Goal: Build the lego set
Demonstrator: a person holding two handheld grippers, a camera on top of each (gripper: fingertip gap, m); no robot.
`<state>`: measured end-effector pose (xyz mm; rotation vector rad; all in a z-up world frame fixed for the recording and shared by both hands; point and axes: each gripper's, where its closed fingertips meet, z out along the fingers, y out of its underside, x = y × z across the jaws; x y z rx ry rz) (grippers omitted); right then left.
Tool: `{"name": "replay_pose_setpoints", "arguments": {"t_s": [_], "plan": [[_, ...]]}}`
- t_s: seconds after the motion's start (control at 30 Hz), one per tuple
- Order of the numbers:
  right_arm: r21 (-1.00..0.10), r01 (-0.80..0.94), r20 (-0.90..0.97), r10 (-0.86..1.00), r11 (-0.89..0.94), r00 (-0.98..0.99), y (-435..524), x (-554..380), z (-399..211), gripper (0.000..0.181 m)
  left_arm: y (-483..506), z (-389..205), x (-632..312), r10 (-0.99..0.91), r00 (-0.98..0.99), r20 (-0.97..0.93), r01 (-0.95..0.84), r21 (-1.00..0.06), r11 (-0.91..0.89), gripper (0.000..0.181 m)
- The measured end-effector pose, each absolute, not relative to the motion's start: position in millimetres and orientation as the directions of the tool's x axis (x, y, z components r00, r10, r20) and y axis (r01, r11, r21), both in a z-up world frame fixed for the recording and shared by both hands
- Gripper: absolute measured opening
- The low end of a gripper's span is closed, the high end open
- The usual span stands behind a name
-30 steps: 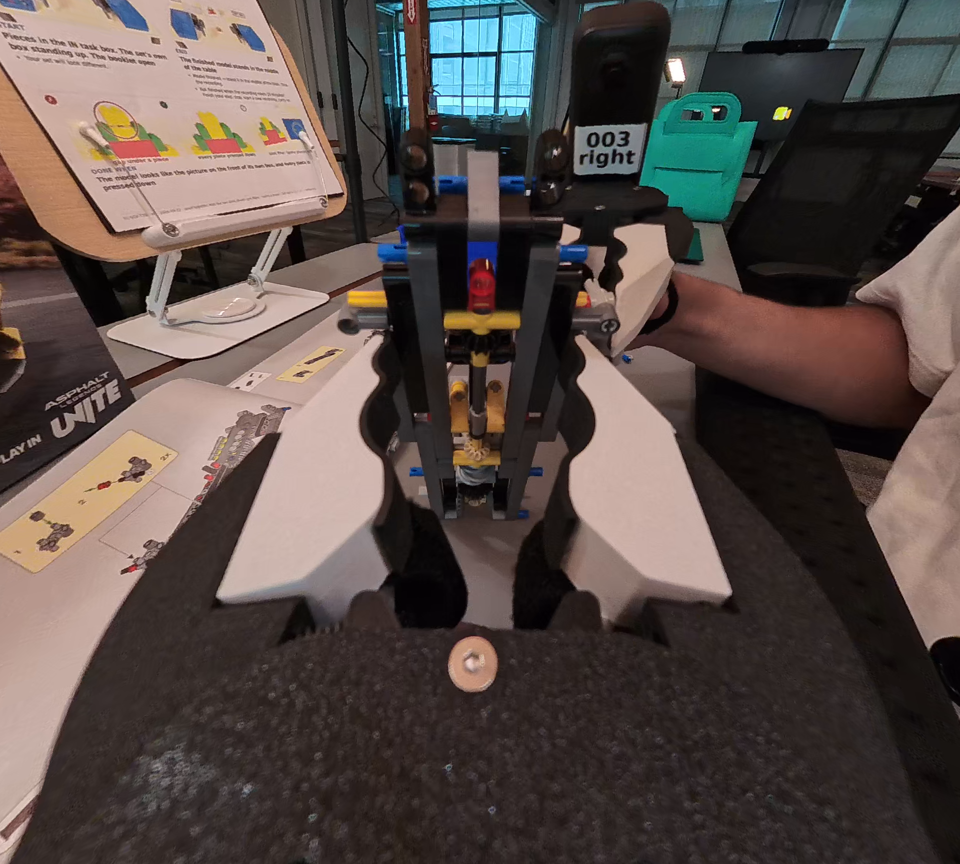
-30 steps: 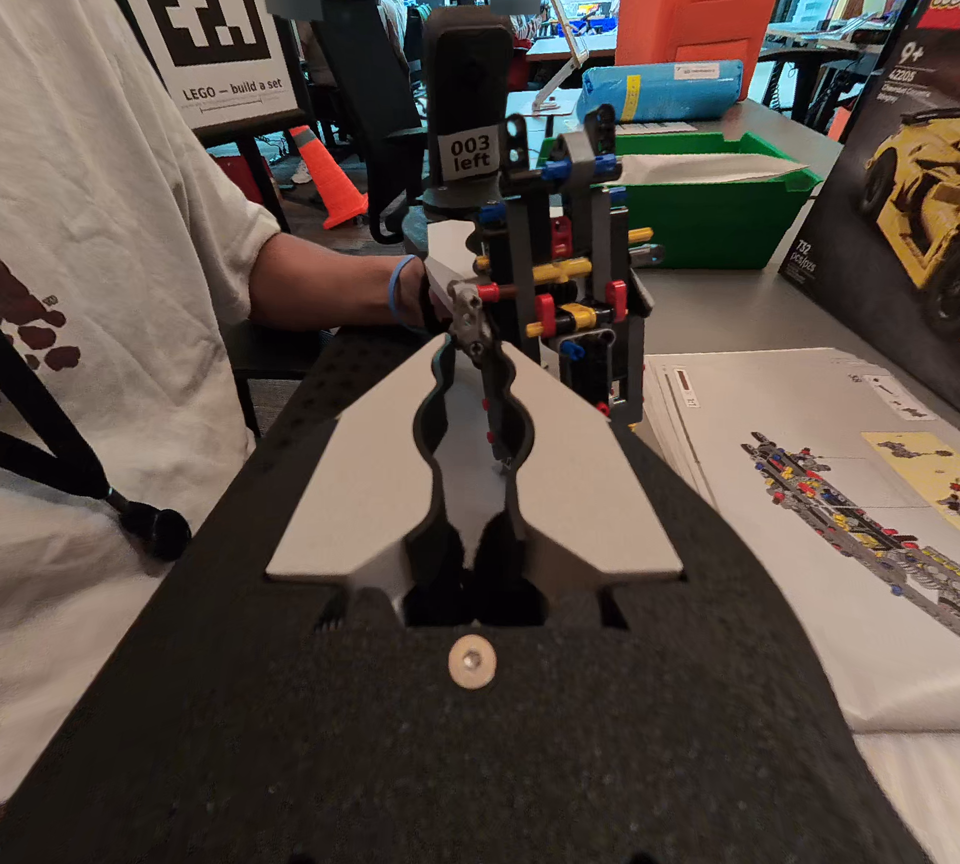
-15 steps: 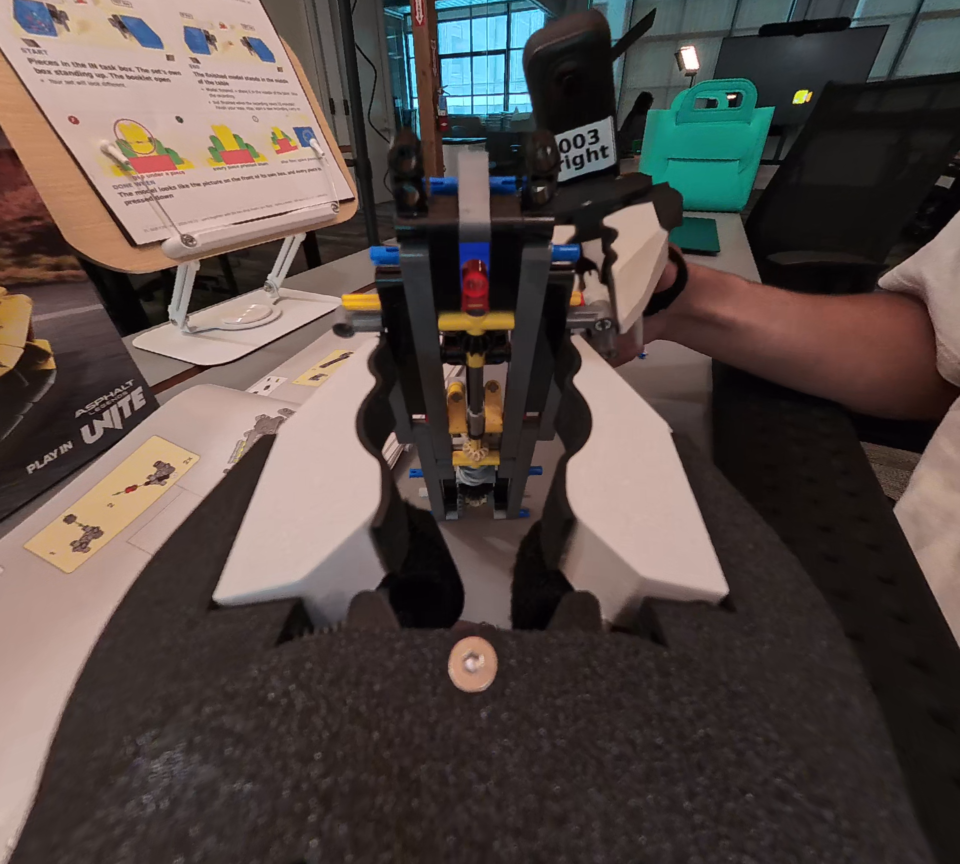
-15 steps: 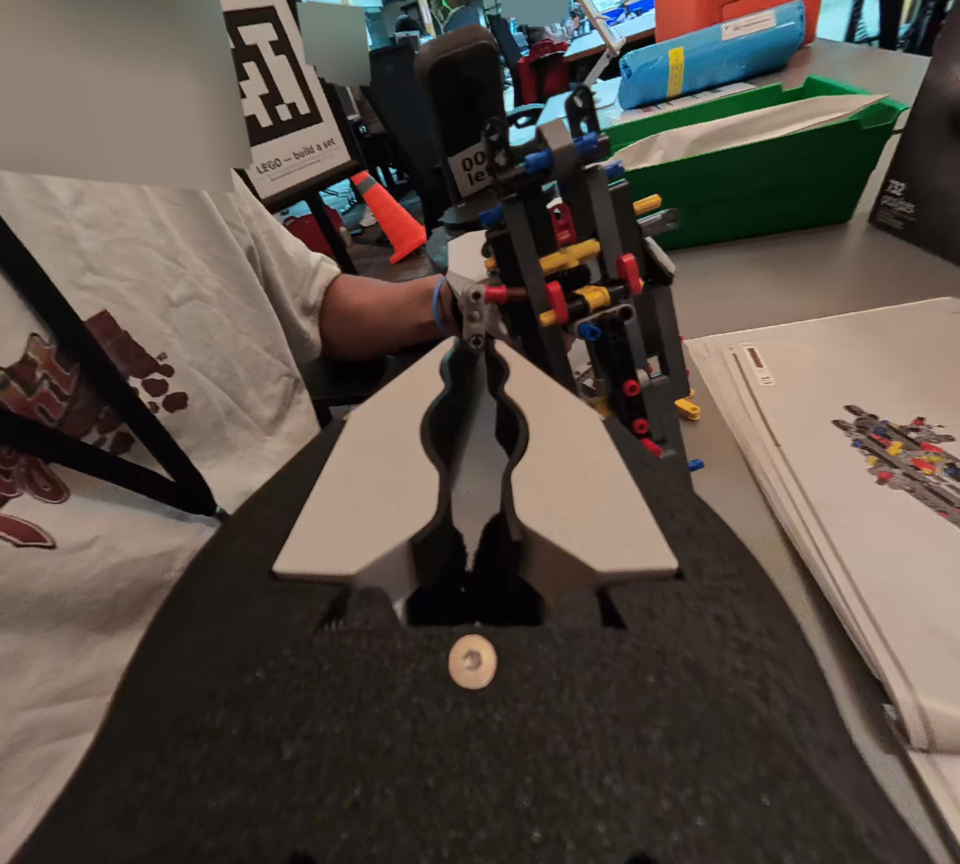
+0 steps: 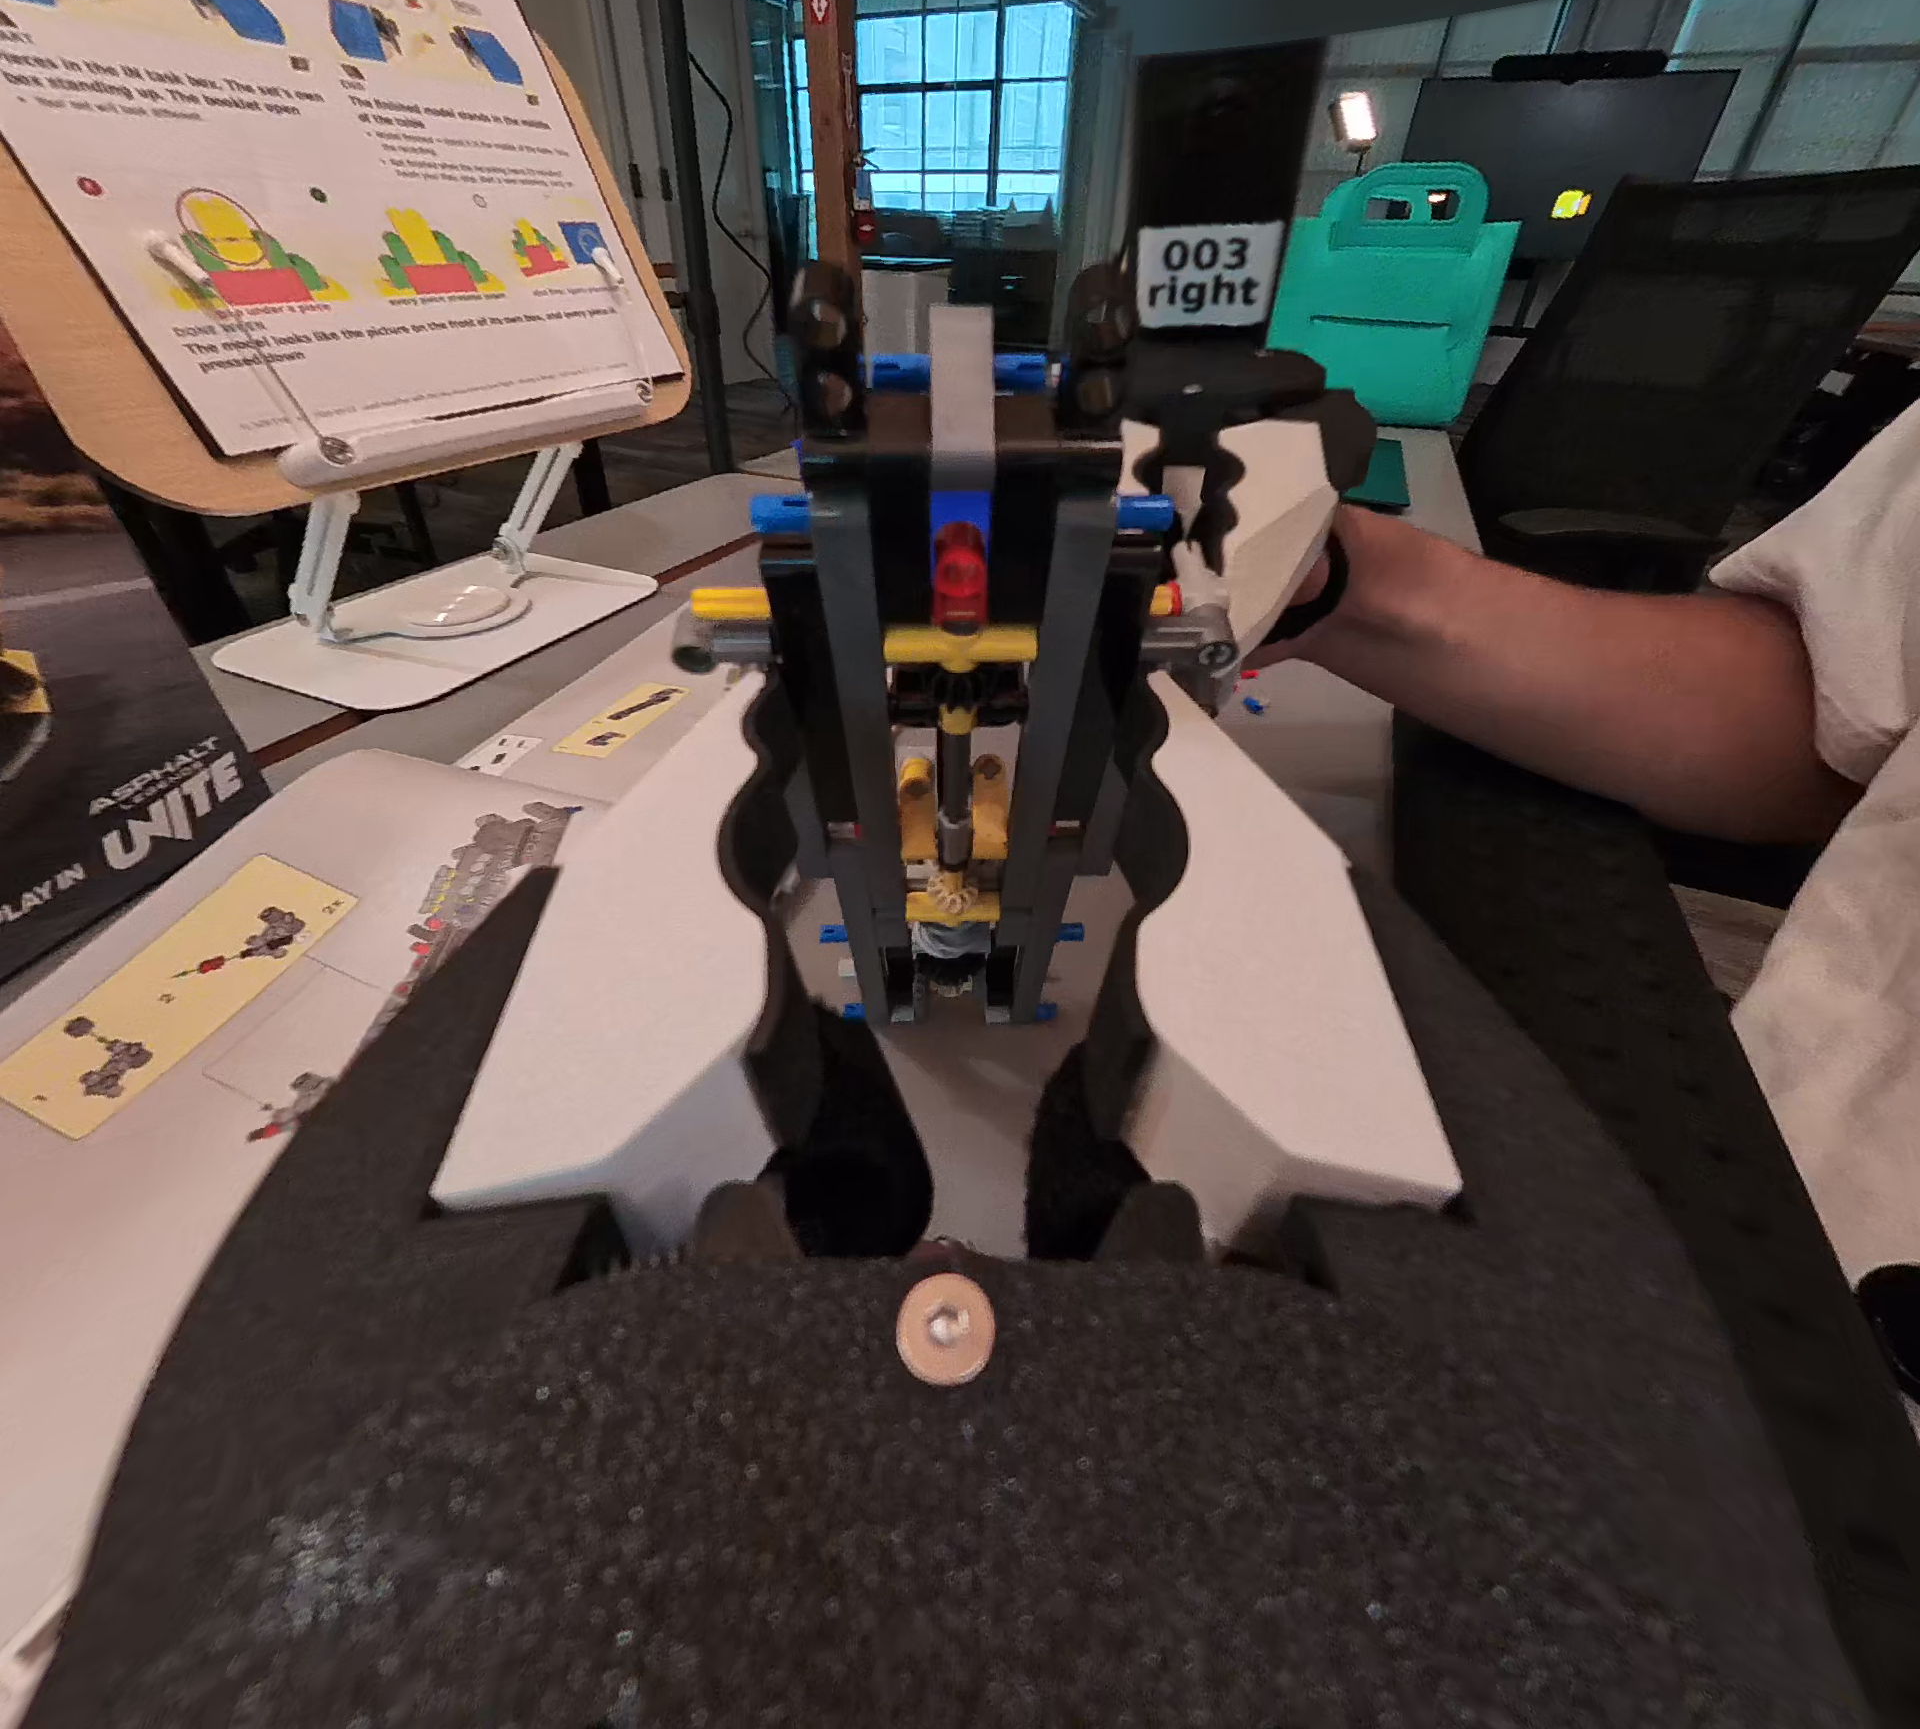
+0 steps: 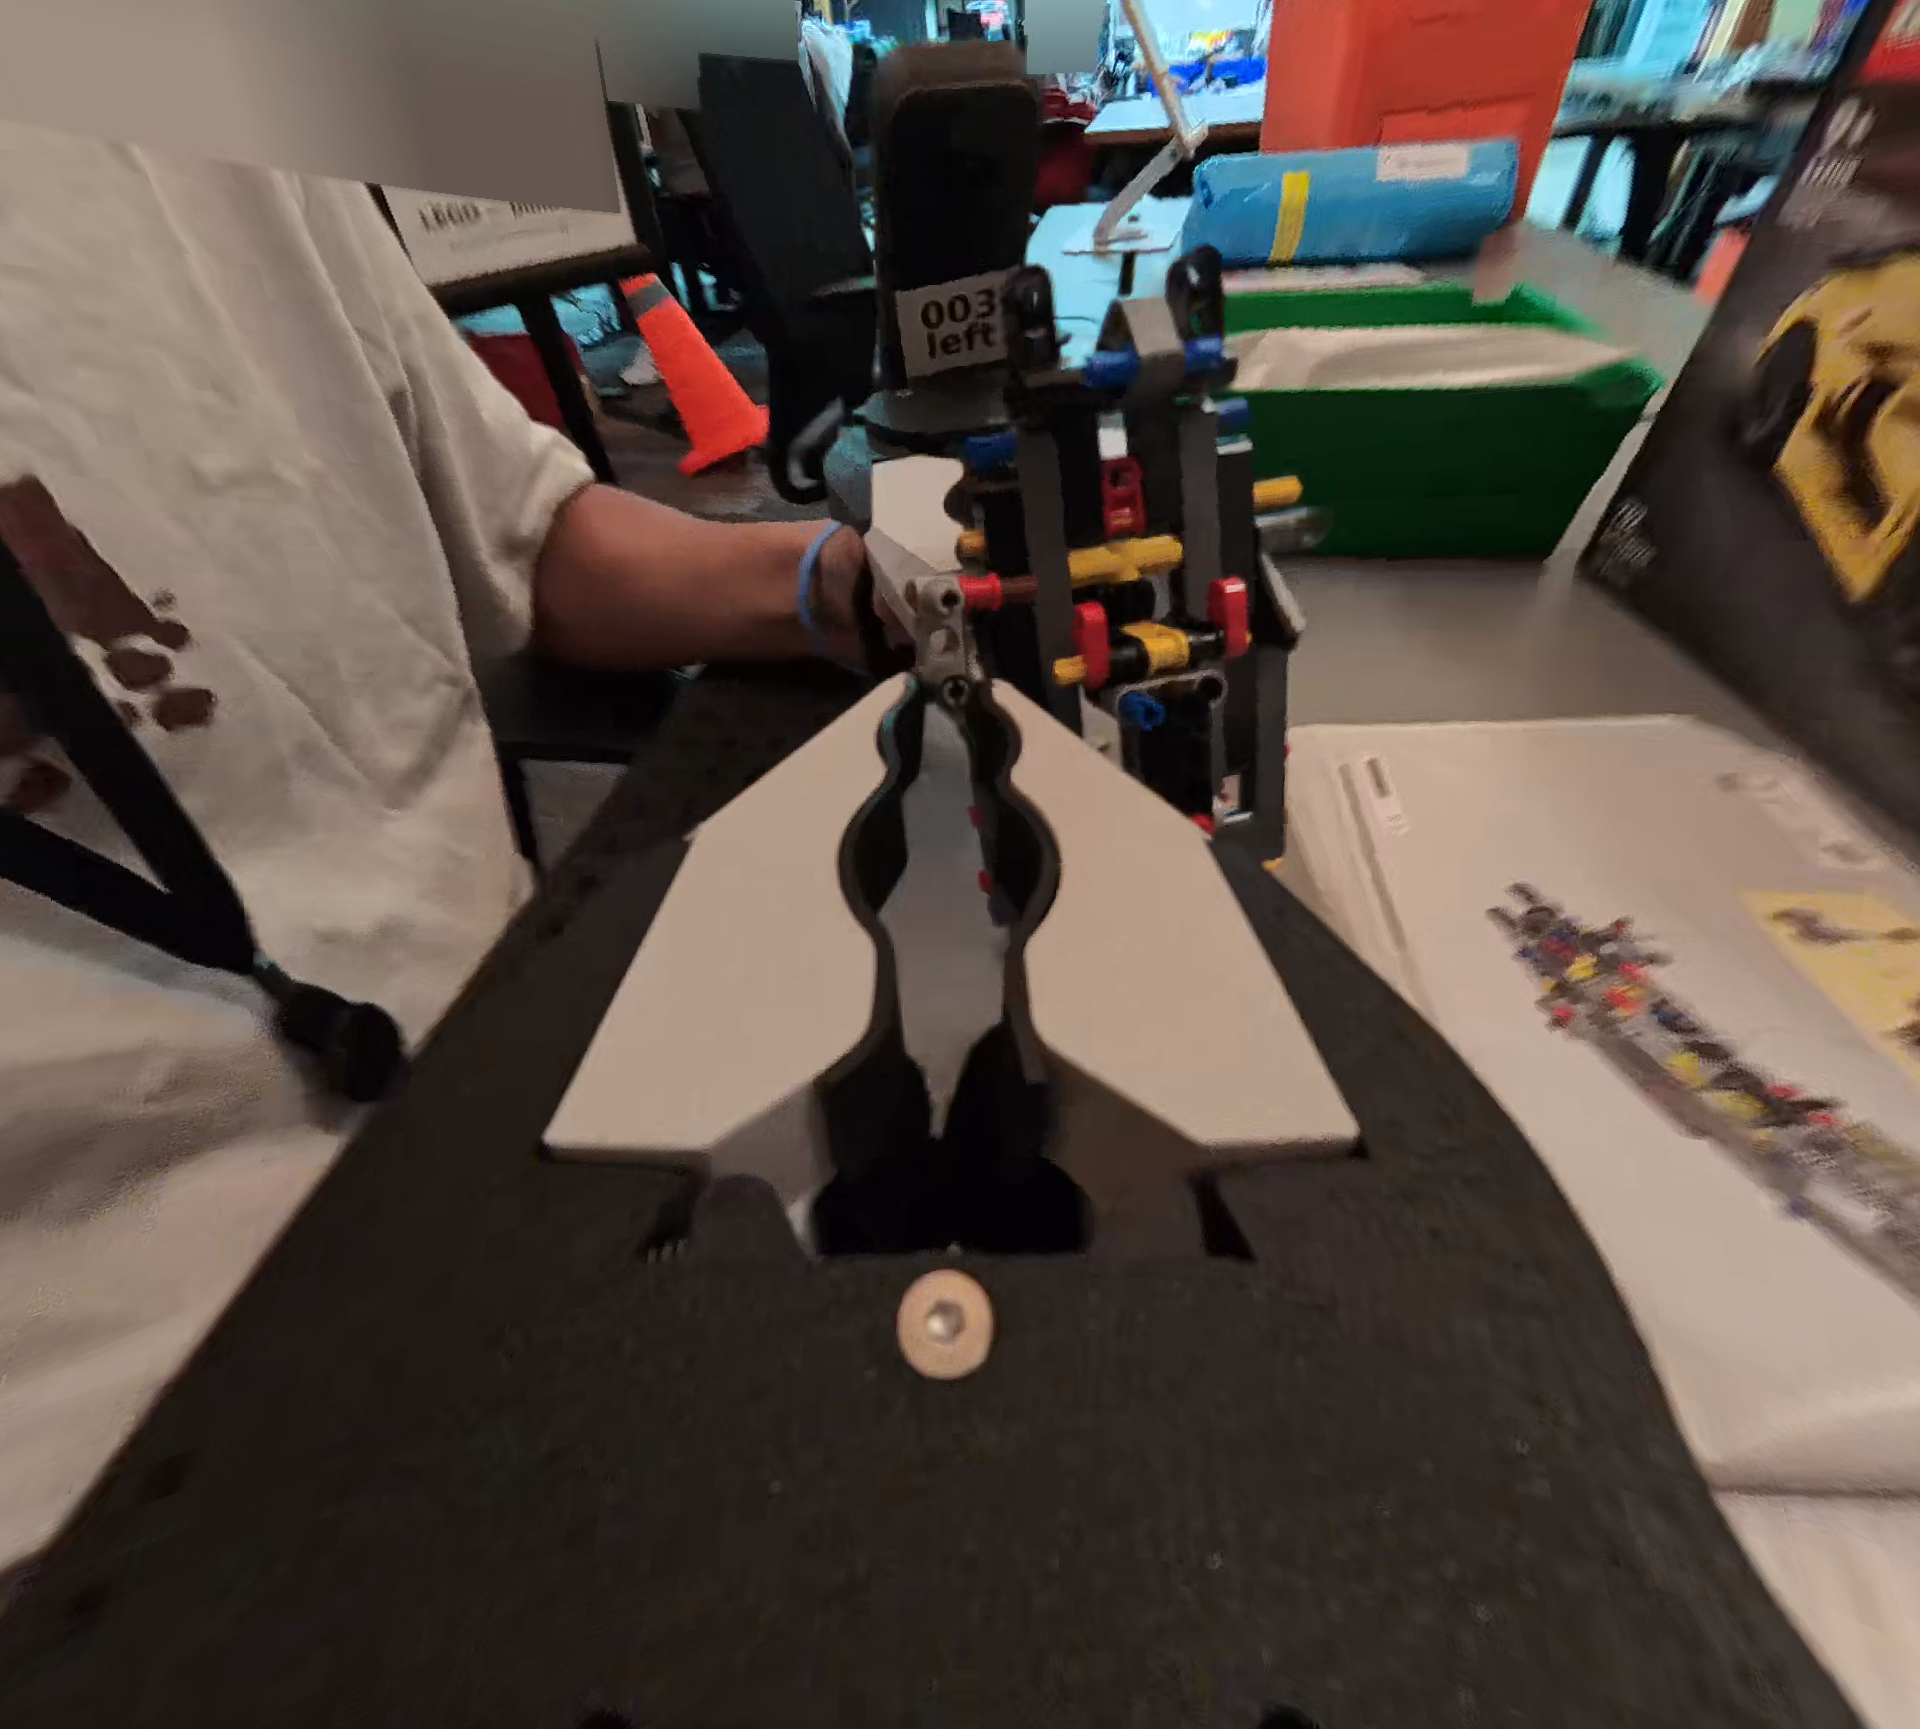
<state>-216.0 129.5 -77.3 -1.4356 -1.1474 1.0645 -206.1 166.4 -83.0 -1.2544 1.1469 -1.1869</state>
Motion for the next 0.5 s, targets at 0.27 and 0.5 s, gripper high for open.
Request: {"name": "replay_pose_setpoints", "arguments": {"t_s": [0.27,0.5], "plan": [[-0.991,0.122,-0.029,0.983,-0.052,0.183,130,-219,-73,0.008,165,-82,-207,-0.995,0.016,0.101,0.019,-0.995,-0.101,0.06],[-0.977,-0.031,-0.212,0.967,-0.21,0.139,134,-202,-58,0.023,178,-68,-221,-0.979,-0.02,0.203,0.087,-0.975,-0.204,0.06]]}}
